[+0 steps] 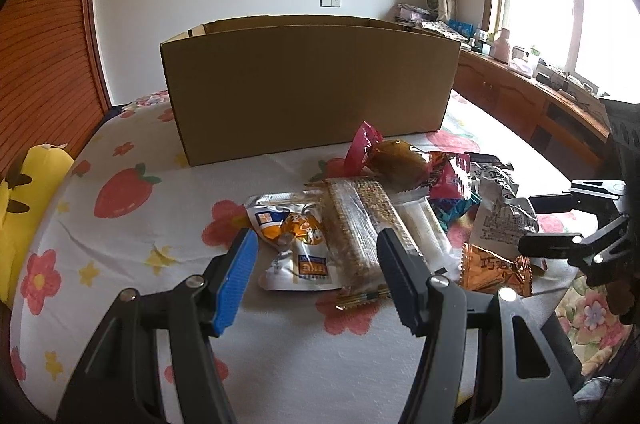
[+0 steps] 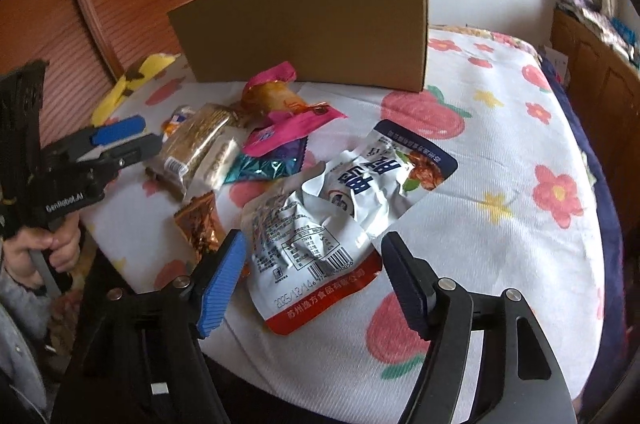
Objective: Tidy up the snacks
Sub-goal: 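Grasp the granola bar pack with the left tool while the right tool grasps the silver pouch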
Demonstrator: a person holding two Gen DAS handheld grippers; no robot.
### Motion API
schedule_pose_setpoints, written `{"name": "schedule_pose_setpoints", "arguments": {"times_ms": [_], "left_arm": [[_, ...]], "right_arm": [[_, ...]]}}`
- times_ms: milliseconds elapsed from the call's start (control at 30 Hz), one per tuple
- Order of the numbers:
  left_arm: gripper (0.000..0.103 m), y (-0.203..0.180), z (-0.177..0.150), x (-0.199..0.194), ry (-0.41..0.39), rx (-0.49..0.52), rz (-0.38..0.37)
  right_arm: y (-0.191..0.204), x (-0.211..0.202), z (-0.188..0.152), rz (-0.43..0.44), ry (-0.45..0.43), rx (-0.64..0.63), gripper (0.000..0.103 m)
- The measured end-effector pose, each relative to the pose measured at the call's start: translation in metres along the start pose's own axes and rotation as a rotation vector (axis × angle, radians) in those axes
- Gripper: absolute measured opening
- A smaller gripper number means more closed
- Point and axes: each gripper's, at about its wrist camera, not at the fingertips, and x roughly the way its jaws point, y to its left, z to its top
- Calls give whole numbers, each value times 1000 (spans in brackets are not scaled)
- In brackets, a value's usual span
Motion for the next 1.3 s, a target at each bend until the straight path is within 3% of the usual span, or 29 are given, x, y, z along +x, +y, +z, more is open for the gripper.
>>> {"name": "schedule_pose_setpoints", "arguments": {"times_ms": [300, 700, 867, 967, 1300], "left_arm": [[62, 0, 0, 1, 4, -12, -10], [62, -13, 8, 9, 21, 12, -46], [62, -20, 13, 19, 58, 17, -68], [54, -24, 15, 26, 87, 33, -61], [48, -39, 21, 37, 139, 111, -11]], "right_arm": [[18, 19, 8, -80, 50, -118, 77], [21, 25, 8, -96, 30, -127, 80], [20, 22, 6, -98, 23, -122, 74], [18, 20, 5, -98, 17, -118, 68], [16, 18, 0, -96, -15, -108, 68]]}}
